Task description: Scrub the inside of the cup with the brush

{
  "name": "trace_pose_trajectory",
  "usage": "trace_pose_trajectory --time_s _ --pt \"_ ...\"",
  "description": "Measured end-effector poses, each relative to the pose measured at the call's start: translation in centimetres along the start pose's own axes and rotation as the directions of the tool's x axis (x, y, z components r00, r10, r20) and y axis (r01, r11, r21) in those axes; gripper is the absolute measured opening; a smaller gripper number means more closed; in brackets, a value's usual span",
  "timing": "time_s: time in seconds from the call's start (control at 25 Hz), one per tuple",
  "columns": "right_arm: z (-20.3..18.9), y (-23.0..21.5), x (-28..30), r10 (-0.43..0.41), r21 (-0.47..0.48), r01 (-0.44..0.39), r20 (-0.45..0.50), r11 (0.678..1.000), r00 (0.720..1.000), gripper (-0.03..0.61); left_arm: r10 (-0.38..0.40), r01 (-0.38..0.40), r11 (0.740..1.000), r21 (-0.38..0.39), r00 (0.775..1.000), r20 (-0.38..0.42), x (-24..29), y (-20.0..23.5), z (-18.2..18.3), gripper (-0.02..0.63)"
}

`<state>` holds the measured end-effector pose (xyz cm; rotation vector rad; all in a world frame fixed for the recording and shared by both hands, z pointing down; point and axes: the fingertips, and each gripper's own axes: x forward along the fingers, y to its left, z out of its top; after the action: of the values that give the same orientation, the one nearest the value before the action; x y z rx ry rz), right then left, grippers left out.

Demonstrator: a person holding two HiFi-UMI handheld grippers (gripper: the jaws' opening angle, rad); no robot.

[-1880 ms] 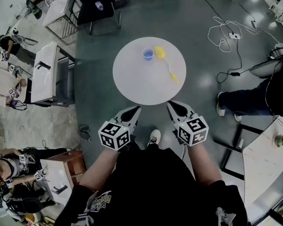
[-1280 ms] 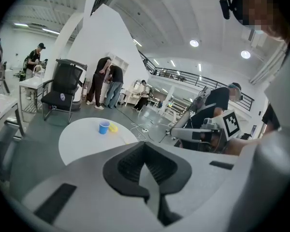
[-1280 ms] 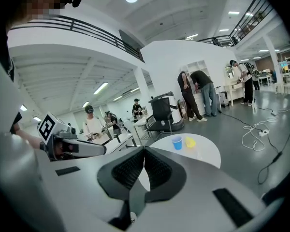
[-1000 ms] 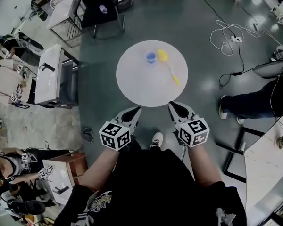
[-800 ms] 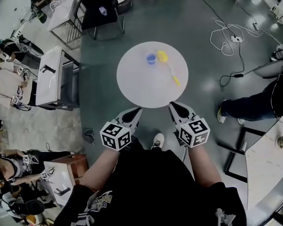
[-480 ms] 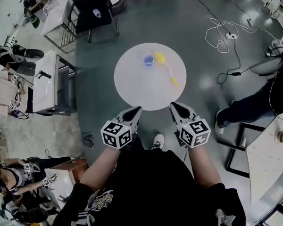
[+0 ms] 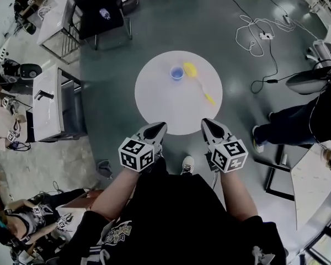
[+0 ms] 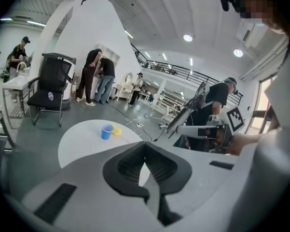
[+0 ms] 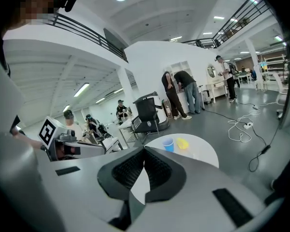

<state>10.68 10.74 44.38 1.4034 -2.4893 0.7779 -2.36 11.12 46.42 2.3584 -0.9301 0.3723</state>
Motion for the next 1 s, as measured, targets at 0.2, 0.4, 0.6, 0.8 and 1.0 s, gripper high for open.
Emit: trace_pose_trajectory --time_s 0.2,0.4,0.6,0.8,1.0 --pt "0.9 0.2 2.9 -0.042 0.02 0.042 -0.001 0.999 0.999 0.021 -0.034 0.034 0.999 0.014 0.999 -0.027 0.6 3.3 1.2 0.008" --pt "1.1 -0.2 4.8 -0.089 0.038 0.089 -0.004 0.995 0.996 0.021 -0.068 0.07 0.997 0.026 0.996 -0.057 1.8 5.8 1.6 0.008" --pt "1.1 -0.3 6.5 -0.145 0.07 0.145 -0.006 0.987 0.989 0.021 -0.104 0.107 0.994 0.036 0.991 -0.089 2.8 8.2 2.0 0.008" --pt "1.1 -0.2 8.3 -0.198 0.097 0.196 0.004 0.976 0.98 0.021 -0.154 0.162 0.985 0.059 0.981 -0.12 3.6 10.2 2.1 0.008" --pt "1.5 0.2 8.9 -0.247 0.119 0.243 0.019 0.963 0.969 0.021 -0.185 0.201 0.974 0.105 0.971 -0.15 4.6 11.6 1.9 0.009"
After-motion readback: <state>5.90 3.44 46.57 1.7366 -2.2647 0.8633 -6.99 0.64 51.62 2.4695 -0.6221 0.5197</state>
